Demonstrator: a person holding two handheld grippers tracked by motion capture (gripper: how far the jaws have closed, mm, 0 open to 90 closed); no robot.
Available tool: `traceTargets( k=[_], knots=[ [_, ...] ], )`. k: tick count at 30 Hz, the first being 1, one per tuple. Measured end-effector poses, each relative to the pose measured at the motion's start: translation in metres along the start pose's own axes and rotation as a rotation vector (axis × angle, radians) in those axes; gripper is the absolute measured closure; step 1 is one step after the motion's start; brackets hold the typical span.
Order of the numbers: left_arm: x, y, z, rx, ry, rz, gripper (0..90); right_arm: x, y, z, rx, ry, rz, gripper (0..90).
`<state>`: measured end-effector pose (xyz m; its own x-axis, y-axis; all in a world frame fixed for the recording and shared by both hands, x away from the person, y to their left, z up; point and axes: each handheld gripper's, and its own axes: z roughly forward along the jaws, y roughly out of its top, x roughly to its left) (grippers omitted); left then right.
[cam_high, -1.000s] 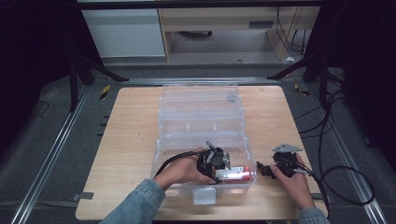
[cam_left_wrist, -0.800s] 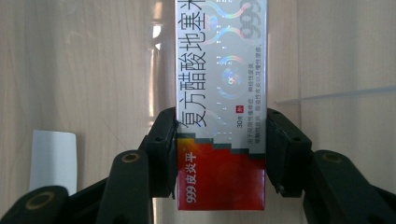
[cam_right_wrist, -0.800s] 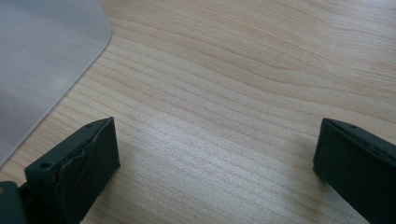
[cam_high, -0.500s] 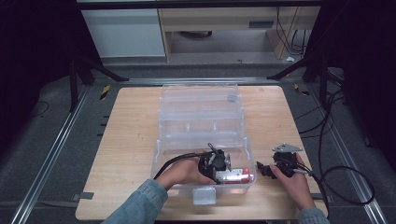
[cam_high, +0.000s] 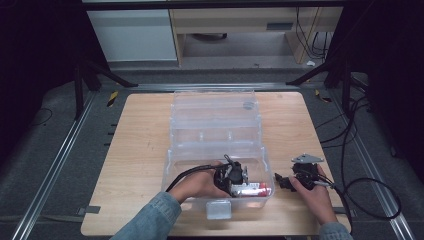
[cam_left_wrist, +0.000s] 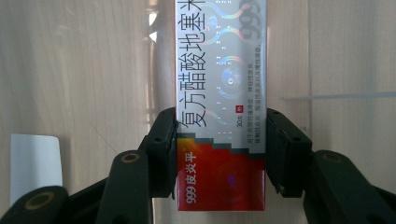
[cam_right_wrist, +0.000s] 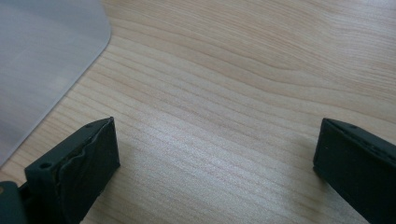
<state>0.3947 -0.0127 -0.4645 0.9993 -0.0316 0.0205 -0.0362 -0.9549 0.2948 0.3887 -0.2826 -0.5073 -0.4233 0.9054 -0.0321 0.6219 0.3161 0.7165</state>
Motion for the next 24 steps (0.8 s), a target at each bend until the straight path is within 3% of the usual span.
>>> traceTargets(
  k=[13, 17, 24],
  knots=[
    [0.0, 0.0, 0.0, 0.001, 0.0, 0.0, 47.7, 0.0, 0.0, 0.0, 0.0, 0.0, 0.0, 0.5],
    [0.0, 0.0, -0.004, 0.008, 0.02, -0.004, 43.1, 0.0, 0.0, 0.0, 0.0, 0.0, 0.0, 0.5],
    [0.0, 0.0, -0.027, -0.063, 0.047, -0.028, 40.7, 0.0, 0.0, 0.0, 0.0, 0.0, 0.0, 0.5]
  ],
)
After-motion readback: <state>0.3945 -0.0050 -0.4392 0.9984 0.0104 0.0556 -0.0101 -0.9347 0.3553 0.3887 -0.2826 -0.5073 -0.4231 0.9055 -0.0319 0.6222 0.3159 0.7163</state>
